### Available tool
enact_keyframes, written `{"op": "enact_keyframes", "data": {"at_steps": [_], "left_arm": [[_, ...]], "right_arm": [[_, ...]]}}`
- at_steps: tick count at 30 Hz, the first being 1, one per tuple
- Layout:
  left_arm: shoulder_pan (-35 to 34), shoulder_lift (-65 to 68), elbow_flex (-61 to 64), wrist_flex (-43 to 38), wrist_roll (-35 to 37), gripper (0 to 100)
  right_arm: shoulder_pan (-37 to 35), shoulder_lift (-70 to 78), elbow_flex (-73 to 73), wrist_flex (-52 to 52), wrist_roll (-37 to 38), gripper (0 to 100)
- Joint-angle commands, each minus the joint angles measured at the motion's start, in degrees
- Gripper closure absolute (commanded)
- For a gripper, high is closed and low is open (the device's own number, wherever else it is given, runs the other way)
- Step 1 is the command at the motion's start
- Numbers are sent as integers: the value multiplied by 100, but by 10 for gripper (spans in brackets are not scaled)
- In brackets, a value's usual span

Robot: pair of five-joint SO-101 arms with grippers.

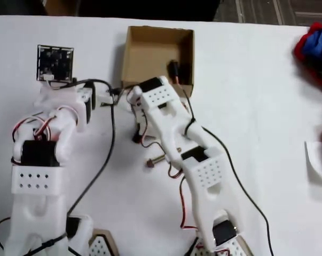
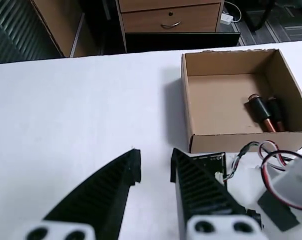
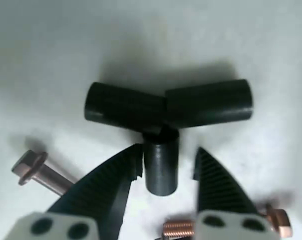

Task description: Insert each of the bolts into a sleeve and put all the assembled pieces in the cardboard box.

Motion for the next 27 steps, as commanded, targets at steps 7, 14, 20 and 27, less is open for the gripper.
{"op": "enact_keyframes", "data": {"at_steps": [7,14,20,27], "left_arm": [[-26,-141,-268,-53,70,872],[-18,-88,-224,-88,79,872],[229,360,-268,9,62,872],[1477,2488,-1675,1011,70,872]], "right_arm": [[92,48,44,48,-484,978],[804,-1077,-26,391,-2092,978],[1640,-3248,782,347,-2514,978],[3143,-5868,3982,-1516,-3367,978]]}}
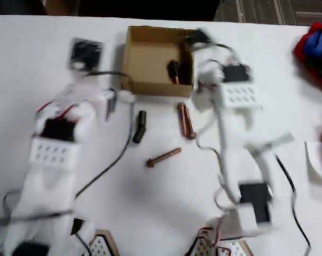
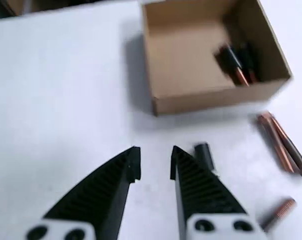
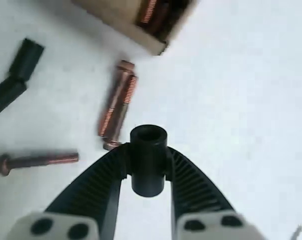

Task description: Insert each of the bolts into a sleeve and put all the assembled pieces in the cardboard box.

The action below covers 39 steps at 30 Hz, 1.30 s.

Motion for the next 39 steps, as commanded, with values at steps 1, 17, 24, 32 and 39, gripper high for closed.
{"op": "enact_keyframes", "data": {"at_steps": [1,17,24,32,39], "left_arm": [[677,1169,-1174,607,79,872],[2769,4299,-3204,2734,-2822,870],[2892,5327,-3222,2734,-2875,869],[2848,5881,-3213,2673,-2919,872],[2163,5934,-3213,2374,-2681,872]], "right_arm": [[848,-1437,1820,-1253,-448,978],[1684,-1455,3842,-3380,-1846,978],[1710,-1490,3815,-3196,-1873,978],[1692,-1490,3815,-3196,-1873,978],[1692,-1490,3815,-3196,-1864,978]]}}
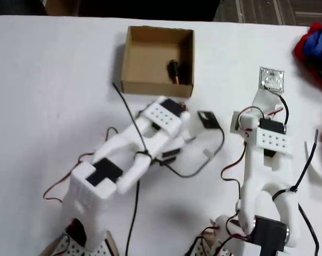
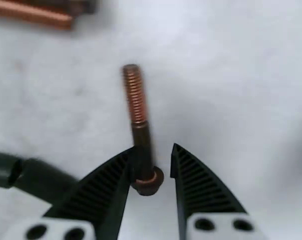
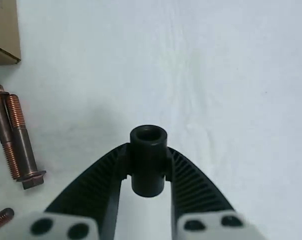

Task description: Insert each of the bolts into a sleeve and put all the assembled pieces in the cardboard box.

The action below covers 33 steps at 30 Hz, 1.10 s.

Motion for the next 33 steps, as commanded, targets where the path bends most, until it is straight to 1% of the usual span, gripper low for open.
{"op": "enact_keyframes", "data": {"at_steps": [1,3,9,10,12,13,14,17,19,20,21,22,29,31,33], "left_arm": [[-475,18,-22,-149,378,872],[-659,18,13,-114,554,872],[-826,26,22,-114,563,875],[-818,26,22,-105,536,890],[-818,-18,-48,44,404,961],[-809,-26,-136,167,88,984],[-800,-26,-251,422,-440,970],[-800,26,-576,1451,-2497,963],[-870,26,-743,1996,-3552,963],[-958,-9,-796,2084,-3921,963],[-1020,-26,-866,2066,-4123,963],[-1108,-35,-963,2066,-4176,963],[-1873,-35,-1349,2092,-4264,959],[-2180,-26,-1349,2092,-4607,959],[-2523,-26,-1367,2092,-4721,961]], "right_arm": [[31,-66,-167,31,-35,978],[31,-66,-167,31,-35,978],[22,-57,-167,31,-35,978],[22,-57,-167,31,-35,978],[22,-48,-167,31,-35,978],[22,-40,-167,31,-35,978],[22,-40,-167,31,-35,978],[22,-31,-167,22,-35,978],[22,-22,-167,22,-35,978],[22,-22,-167,22,-35,978],[22,-22,-167,22,-35,978],[22,-22,-167,22,-35,978],[22,-13,-158,-4,-35,978],[22,-13,-158,-4,-35,978],[22,-13,-149,-13,-35,978]]}}
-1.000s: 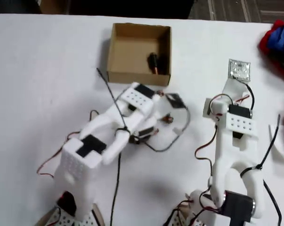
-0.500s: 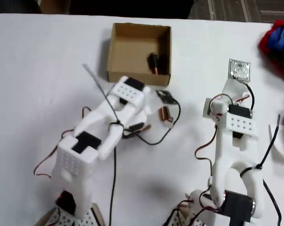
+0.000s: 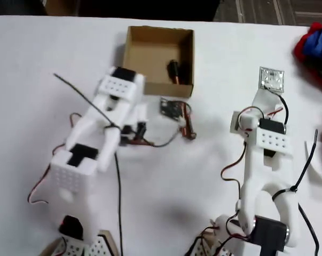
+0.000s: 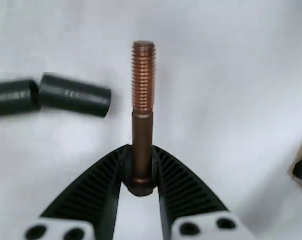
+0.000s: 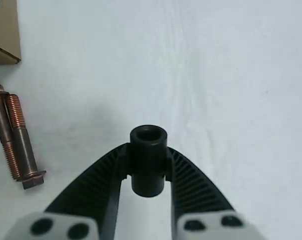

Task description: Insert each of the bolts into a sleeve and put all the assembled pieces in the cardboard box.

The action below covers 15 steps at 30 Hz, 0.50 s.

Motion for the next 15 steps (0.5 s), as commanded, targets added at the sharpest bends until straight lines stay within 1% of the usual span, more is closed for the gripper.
{"op": "enact_keyframes", "data": {"at_steps": [1,5,9,12,15], "left_arm": [[-615,-97,-233,123,-264,961],[-1090,-26,-400,62,-264,962],[-1301,193,-505,-18,-255,962],[-1433,598,-505,-88,-246,962],[-1495,1046,-593,-334,70,961]], "right_arm": [[22,-13,-149,-13,-35,978],[22,-13,-149,-22,-44,978],[22,-13,-141,-22,-53,978],[22,-13,-141,-22,-53,978],[22,-4,-132,-22,-53,978]]}}
